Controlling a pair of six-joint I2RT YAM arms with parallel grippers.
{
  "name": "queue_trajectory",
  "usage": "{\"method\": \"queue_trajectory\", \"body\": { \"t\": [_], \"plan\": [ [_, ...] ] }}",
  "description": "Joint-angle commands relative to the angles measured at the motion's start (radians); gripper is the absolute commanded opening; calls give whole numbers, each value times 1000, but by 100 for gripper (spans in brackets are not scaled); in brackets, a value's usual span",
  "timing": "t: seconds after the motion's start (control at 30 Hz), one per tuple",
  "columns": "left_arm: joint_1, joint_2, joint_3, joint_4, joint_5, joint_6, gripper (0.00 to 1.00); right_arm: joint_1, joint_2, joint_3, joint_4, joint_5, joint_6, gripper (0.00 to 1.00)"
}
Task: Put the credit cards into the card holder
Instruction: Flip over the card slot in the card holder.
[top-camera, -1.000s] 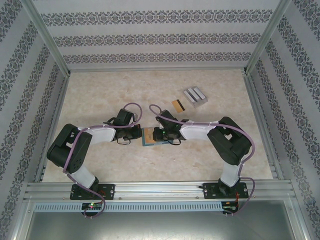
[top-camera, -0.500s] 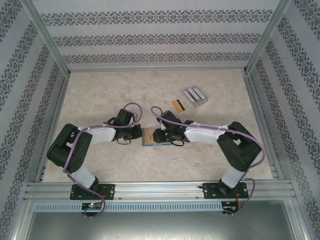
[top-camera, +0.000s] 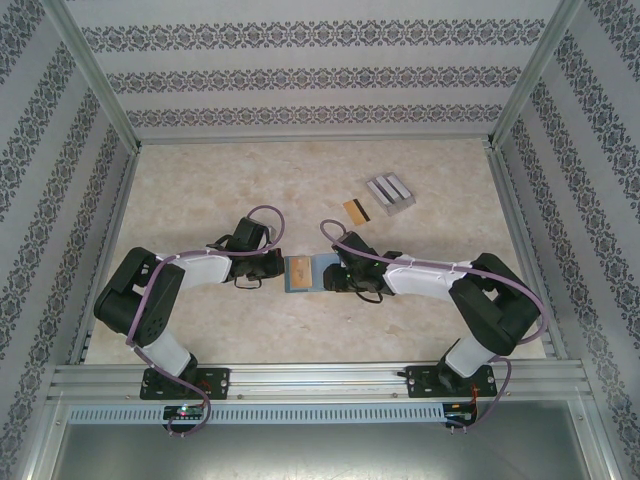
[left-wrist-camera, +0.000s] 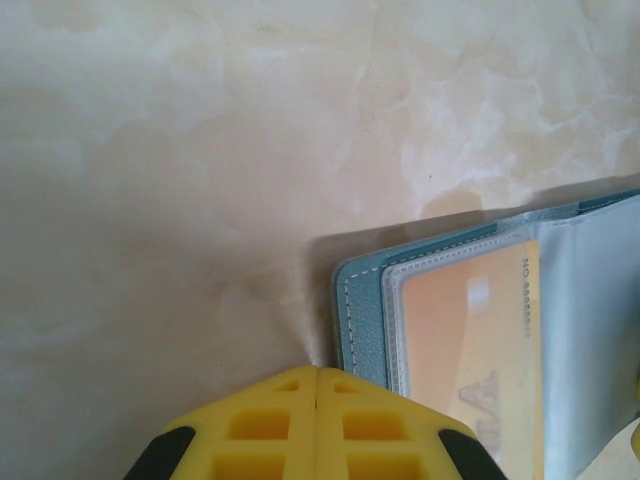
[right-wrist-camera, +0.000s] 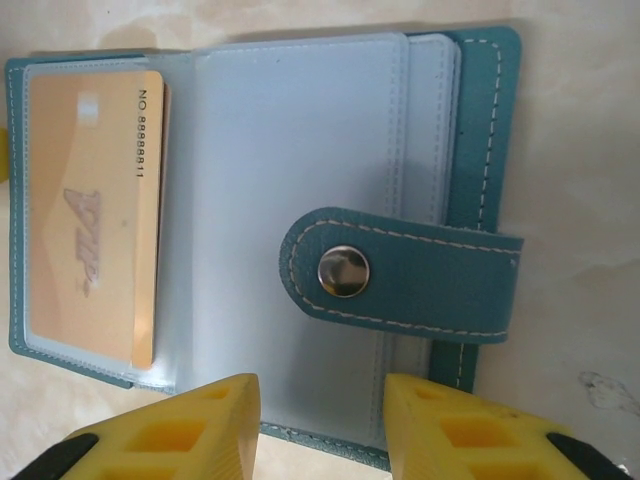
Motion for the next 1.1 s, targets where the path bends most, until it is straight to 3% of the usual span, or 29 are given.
{"method": "queue_trajectory", "body": {
  "t": [0.0, 0.73, 0.93, 1.07],
  "plan": [
    [0, 31, 6, -29, -11, 4, 2, 1, 31, 5, 34, -4, 16, 35],
    [0, 56, 15, -28, -4, 2, 2, 22, 58, 87, 38, -27, -30, 14],
    [0, 62, 17, -29, 0, 3, 2, 23, 91, 107, 82, -79, -30, 26],
    [3, 59, 13, -20, 6, 4, 2, 26, 107, 129, 102, -115, -36, 26]
  ]
}}
